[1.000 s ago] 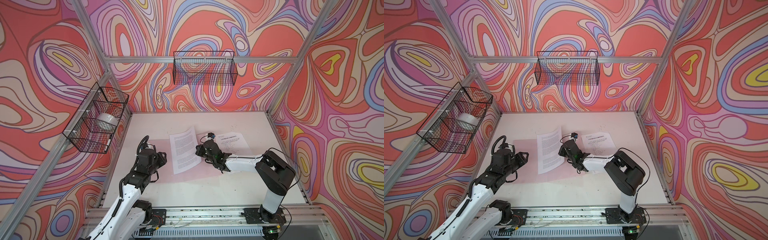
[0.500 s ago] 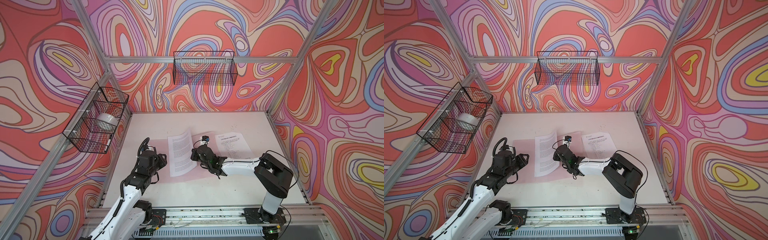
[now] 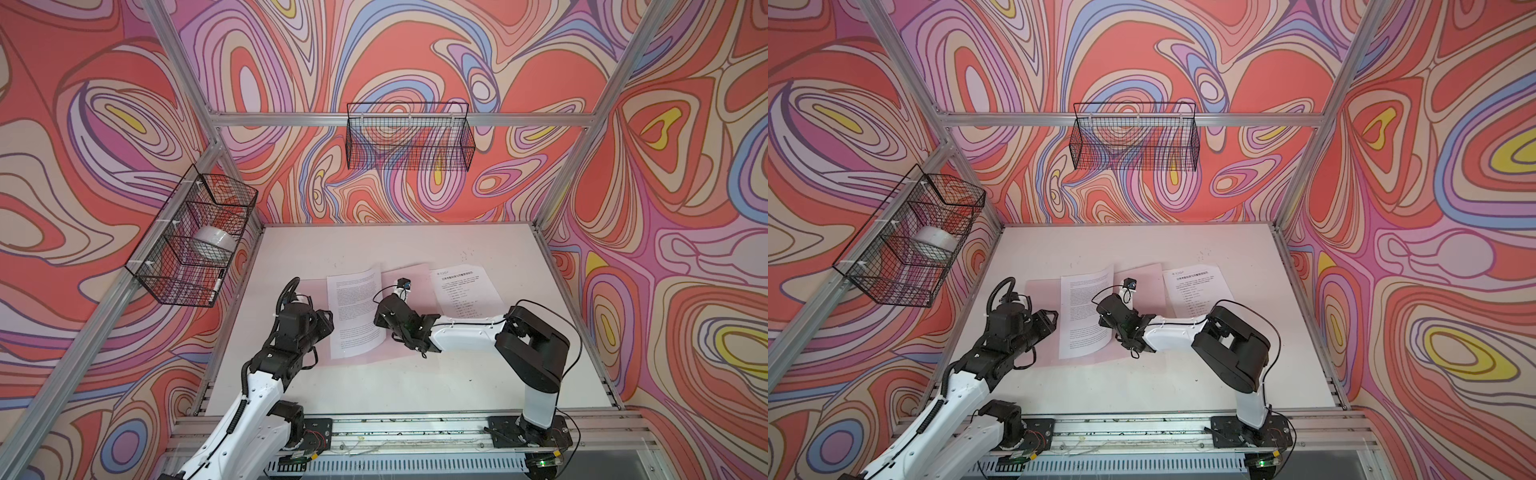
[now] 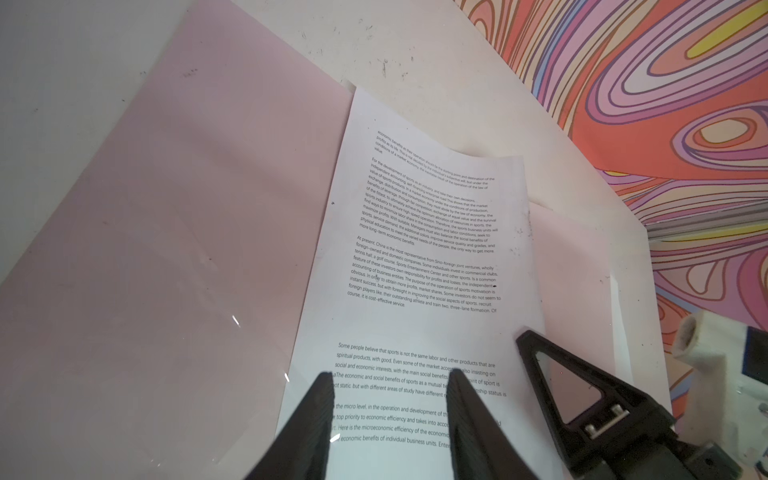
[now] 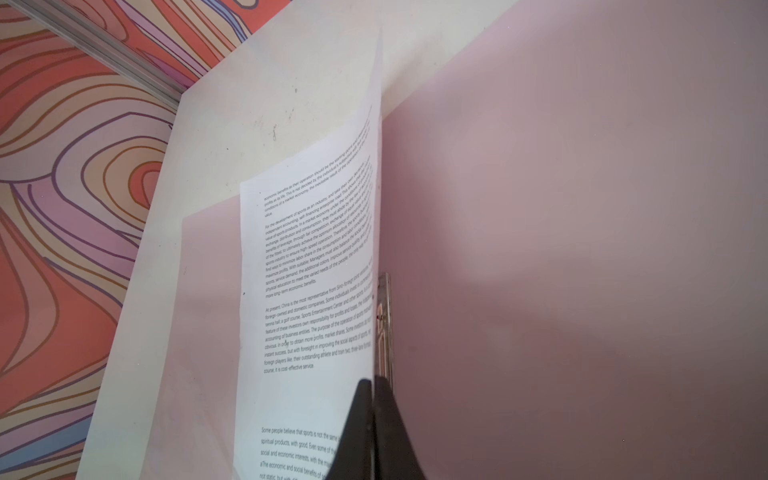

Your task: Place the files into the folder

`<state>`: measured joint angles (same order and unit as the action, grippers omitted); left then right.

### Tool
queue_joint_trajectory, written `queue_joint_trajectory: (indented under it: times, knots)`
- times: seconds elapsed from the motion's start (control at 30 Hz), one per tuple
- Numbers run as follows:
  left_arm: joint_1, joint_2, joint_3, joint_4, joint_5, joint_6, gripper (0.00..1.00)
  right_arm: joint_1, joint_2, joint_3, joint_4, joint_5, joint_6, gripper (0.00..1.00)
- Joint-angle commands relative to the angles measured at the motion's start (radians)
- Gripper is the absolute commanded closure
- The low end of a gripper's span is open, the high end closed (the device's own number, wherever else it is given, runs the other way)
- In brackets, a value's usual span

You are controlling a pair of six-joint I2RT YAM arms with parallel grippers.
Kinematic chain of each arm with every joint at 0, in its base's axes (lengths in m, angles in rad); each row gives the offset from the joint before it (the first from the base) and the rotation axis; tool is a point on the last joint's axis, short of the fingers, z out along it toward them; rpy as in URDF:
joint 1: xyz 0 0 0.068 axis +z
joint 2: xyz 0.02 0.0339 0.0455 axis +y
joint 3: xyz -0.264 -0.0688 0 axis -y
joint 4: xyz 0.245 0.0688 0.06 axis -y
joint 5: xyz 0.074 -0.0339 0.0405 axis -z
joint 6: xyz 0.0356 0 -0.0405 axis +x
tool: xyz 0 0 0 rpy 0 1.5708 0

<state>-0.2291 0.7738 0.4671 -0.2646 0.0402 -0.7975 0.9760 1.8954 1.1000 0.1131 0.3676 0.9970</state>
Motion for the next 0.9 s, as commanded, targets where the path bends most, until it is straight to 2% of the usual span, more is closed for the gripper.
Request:
queue_joint_trajectory:
  times: [0.0,0.17,0.3,0.37,0.43,0.53,0.63,0.67,0.8,0.87]
  knots:
    - [0.001,-0.007,-0.015,0.019,-0.016,-0.008,0.55,0.011,0.034,0.041,-0.090,-0.007,0.085,1.00]
    - [0.001,-0.005,-0.018,0.020,-0.020,-0.006,0.55,0.020,0.050,0.055,-0.111,-0.052,0.111,1.00]
    - [0.001,-0.008,-0.016,0.015,-0.022,-0.006,0.55,0.018,0.030,0.045,-0.113,-0.066,0.086,1.00]
    - [0.001,-0.013,-0.015,0.010,-0.028,-0.006,0.55,0.014,0.010,0.045,-0.124,-0.050,0.046,0.77]
    - [0.001,-0.016,-0.016,0.013,-0.032,-0.005,0.55,0.000,-0.011,0.025,-0.080,-0.068,-0.005,0.64]
    - [0.001,-0.008,-0.015,0.025,-0.031,-0.002,0.55,-0.037,-0.008,0.030,-0.041,-0.143,-0.061,0.57]
    - [0.001,0.004,-0.009,0.029,-0.027,0.004,0.55,-0.081,0.007,0.078,-0.098,-0.193,-0.105,0.56]
    - [0.001,0.005,-0.007,0.028,-0.028,0.006,0.55,-0.093,0.008,0.091,-0.110,-0.205,-0.127,0.52]
    - [0.001,0.007,-0.008,0.038,-0.034,0.015,0.55,-0.150,0.032,0.176,-0.193,-0.258,-0.223,0.47]
    - [0.001,0.013,-0.011,0.047,-0.035,0.017,0.55,-0.186,0.057,0.217,-0.207,-0.327,-0.257,0.47]
